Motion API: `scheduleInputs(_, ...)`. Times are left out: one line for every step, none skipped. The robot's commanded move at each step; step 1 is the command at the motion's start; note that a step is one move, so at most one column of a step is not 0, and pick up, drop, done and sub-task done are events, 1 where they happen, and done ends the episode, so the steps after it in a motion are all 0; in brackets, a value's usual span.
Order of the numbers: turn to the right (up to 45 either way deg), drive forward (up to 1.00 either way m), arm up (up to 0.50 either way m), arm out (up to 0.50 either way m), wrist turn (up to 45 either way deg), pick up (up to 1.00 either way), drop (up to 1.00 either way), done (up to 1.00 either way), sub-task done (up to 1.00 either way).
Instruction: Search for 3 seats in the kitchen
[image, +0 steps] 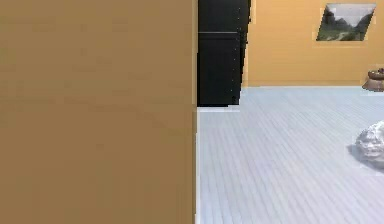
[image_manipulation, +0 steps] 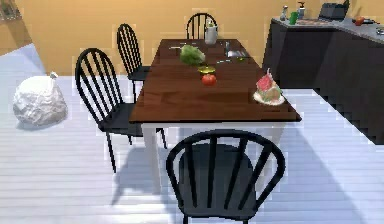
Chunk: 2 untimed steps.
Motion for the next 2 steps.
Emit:
scheduleInputs(6.0, 0.00, 0.00, 0.00, 0.0, 0.00, 0.00, 0.00, 0.00)
scheduleInputs(0.0, 0.10, 0.00, 0.00, 0.0, 0.00, 0.00, 0.00, 0.00)
